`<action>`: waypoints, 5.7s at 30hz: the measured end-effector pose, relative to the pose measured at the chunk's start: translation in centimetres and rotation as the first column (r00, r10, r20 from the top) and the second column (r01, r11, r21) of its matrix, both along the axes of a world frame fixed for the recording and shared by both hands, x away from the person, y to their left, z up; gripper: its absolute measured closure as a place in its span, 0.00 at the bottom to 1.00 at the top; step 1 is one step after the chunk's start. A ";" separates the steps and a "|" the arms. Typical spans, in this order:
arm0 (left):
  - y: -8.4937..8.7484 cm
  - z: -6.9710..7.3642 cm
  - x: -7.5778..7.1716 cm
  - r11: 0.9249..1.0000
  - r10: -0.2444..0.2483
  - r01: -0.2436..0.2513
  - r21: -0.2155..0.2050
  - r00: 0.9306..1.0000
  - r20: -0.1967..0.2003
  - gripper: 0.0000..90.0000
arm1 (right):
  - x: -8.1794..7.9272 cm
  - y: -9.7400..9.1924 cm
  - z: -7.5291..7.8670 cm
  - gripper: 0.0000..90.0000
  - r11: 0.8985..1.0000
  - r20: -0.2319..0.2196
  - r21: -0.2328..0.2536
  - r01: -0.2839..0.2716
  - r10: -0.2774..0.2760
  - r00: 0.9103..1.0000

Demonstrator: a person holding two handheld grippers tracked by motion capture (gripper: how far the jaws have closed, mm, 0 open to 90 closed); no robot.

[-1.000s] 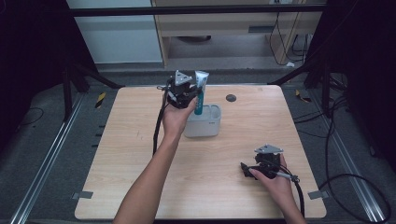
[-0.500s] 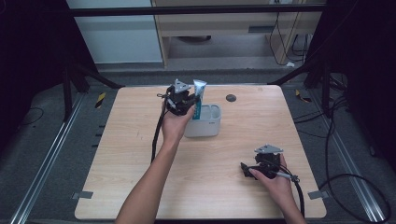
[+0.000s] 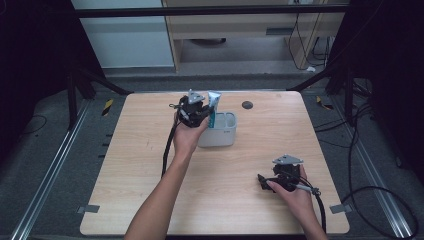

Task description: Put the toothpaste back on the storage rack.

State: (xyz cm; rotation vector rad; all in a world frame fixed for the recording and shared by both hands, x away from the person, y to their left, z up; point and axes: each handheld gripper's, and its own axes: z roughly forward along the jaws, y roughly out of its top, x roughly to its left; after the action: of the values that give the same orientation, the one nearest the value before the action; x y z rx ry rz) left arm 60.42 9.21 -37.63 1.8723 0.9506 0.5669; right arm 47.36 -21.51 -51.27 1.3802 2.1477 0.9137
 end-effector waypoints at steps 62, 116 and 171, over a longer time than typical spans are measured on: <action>-1.6 -1.5 -0.1 0.999 -0.020 0.024 0.047 0.995 -0.097 0.91 | 0.0 0.0 0.0 0.00 1.000 0.000 -0.003 0.001 -0.001 1.000; -0.8 -0.4 -2.2 0.989 -0.079 0.088 0.119 0.994 -0.076 0.45 | 0.0 0.0 0.0 0.00 1.000 0.001 -0.004 0.000 0.000 1.000; 3.9 -0.8 -6.1 0.980 -0.083 0.104 0.171 0.989 -0.126 0.06 | 0.0 0.0 0.0 0.00 1.000 0.001 -0.003 0.000 0.000 1.000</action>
State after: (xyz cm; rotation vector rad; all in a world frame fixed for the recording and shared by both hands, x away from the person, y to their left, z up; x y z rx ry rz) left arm 54.27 13.13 -38.41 2.1182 0.9069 0.5022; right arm 47.37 -21.52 -51.28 1.3781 2.1477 0.9104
